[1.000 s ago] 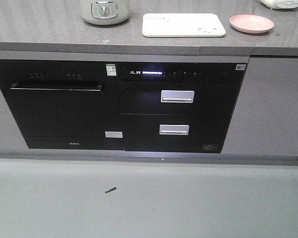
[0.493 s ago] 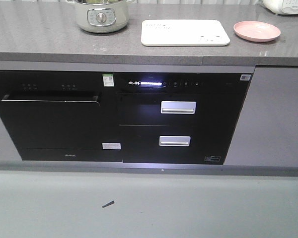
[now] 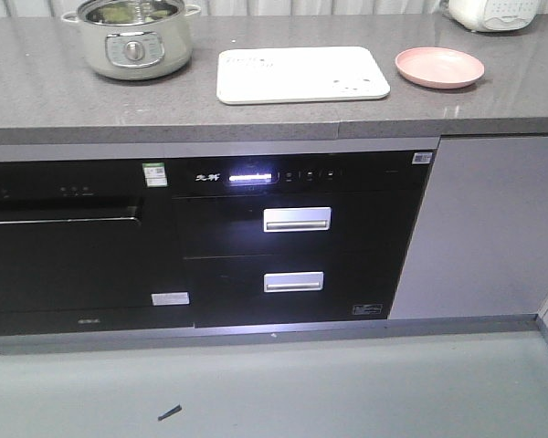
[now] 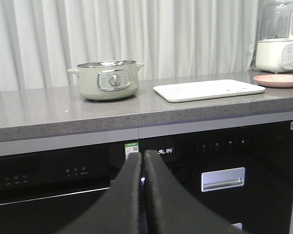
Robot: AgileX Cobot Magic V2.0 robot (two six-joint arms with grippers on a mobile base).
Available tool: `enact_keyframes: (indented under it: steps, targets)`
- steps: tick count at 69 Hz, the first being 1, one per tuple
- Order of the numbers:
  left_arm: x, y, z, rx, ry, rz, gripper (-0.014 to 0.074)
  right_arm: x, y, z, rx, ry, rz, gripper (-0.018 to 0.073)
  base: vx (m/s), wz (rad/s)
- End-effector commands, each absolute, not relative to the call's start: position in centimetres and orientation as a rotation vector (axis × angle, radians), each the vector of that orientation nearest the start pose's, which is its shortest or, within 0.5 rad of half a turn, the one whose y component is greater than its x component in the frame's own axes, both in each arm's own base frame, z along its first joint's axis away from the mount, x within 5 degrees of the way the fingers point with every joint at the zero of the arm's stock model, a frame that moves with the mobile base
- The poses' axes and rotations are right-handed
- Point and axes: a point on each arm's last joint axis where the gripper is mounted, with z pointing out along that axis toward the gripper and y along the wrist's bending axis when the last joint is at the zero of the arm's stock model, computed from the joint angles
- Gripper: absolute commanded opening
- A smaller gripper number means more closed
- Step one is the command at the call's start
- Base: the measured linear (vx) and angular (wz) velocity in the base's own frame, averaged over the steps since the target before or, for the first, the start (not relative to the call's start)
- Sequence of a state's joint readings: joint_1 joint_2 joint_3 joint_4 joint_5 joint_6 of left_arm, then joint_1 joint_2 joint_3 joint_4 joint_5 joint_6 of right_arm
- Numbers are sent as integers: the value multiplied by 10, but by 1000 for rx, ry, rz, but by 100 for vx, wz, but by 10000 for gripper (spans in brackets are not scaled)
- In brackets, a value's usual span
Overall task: Transfer vegetables to tray and serve
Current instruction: 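Drive the base toward the counter with the pot, tray and plate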
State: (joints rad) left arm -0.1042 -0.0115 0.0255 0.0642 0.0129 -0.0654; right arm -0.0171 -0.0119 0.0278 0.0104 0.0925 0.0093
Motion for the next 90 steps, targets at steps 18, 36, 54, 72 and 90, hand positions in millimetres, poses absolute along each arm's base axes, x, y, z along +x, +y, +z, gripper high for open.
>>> enact_keyframes:
  steps: [18,36,54,72,90]
  targets:
    - [56,-6,203,72,1446,-101,-6,57,-1,198,13,1526,-14,-6,19,-16]
    - [56,-6,203,72,1446,-101,-6,57,-1,198,13,1526,-14,-6,19,-15]
    - [56,-6,203,72,1446,-101,-6,57,-1,198,13,1526,-14,-6,19,-11]
    - [56,-6,203,72,1446,-101,-6,57,-1,198,13,1526,-14,-6,20,-5]
    - [56,-6,203,72,1446,-101,-6,57,-1,198,13,1526,-14,-6,20,5]
